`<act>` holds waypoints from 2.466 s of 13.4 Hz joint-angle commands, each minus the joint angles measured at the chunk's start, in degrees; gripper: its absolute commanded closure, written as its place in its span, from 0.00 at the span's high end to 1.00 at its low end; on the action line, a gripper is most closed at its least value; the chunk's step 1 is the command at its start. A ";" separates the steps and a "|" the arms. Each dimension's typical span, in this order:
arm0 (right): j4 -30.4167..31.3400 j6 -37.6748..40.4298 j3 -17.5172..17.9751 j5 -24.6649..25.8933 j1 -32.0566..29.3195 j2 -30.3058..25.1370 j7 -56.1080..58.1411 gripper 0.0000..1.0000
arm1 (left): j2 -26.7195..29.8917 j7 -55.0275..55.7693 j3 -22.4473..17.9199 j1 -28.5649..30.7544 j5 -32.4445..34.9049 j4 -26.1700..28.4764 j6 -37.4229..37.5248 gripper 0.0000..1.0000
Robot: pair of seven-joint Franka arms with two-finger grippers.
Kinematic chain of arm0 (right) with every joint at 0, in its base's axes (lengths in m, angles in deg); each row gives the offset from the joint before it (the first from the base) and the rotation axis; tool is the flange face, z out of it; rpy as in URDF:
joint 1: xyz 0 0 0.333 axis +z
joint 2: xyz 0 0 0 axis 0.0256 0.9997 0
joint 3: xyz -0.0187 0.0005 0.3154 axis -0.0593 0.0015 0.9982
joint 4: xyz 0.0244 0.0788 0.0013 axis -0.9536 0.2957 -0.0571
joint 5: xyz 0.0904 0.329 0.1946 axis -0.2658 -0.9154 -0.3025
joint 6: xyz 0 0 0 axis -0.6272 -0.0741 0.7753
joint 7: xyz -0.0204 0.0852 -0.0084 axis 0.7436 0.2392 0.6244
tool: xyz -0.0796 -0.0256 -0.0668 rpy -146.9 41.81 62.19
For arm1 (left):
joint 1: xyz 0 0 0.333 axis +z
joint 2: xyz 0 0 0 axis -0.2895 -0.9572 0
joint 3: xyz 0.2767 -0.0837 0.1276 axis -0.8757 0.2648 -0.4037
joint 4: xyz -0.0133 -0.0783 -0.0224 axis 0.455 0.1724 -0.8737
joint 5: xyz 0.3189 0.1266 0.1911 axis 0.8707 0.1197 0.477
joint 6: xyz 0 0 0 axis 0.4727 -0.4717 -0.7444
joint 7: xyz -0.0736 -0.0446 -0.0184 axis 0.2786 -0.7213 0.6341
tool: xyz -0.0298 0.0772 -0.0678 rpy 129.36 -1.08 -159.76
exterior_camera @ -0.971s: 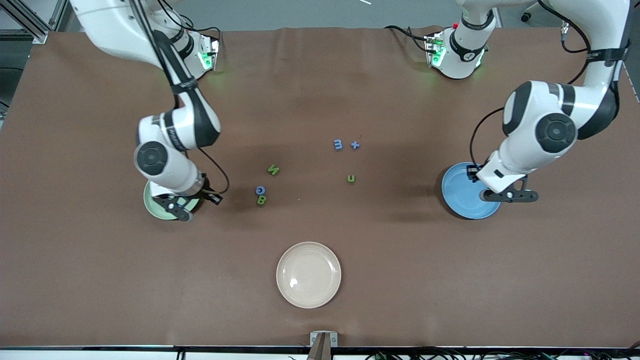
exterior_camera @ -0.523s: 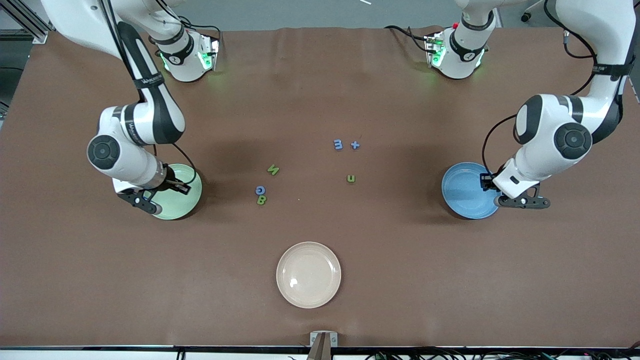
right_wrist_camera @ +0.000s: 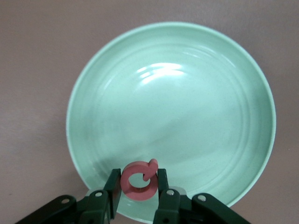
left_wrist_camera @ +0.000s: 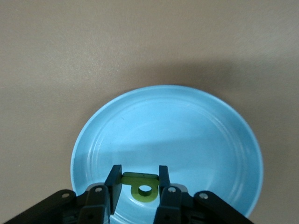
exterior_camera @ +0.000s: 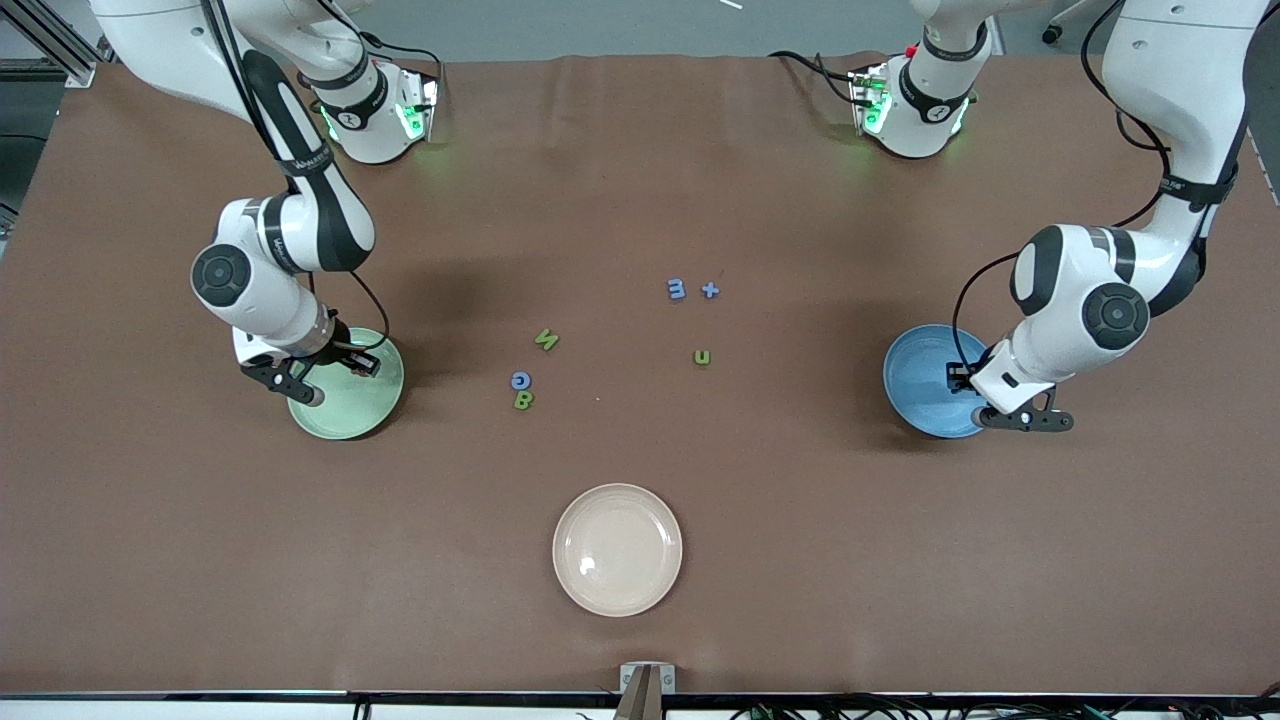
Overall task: Sort upper and lower case letters into plates
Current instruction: 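Drop the pink a into the green plate while the left gripper drops d in blue, then move the right gripper to the green B while the left gripper reaches green n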
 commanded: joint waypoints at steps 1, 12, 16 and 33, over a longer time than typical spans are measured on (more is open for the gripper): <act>1.13 -1.83 0.71 -0.04 -0.86 1.18 0.80 0.00 | -1.57 -0.97 0.29 0.86 1.98 0.57 -2.84 0.23; -2.19 2.17 0.71 -0.04 -1.65 2.52 3.60 1.00 | 3.23 -0.88 1.26 1.83 4.10 0.75 -0.34 1.00; -19.83 29.58 0.80 -0.65 -1.30 1.36 0.72 1.00 | 8.35 9.19 9.93 1.66 1.29 -0.40 7.35 1.00; -32.18 7.14 1.06 -2.15 20.67 20.78 -3.33 0.97 | -15.01 54.55 15.67 -22.33 8.56 -15.32 -0.65 1.00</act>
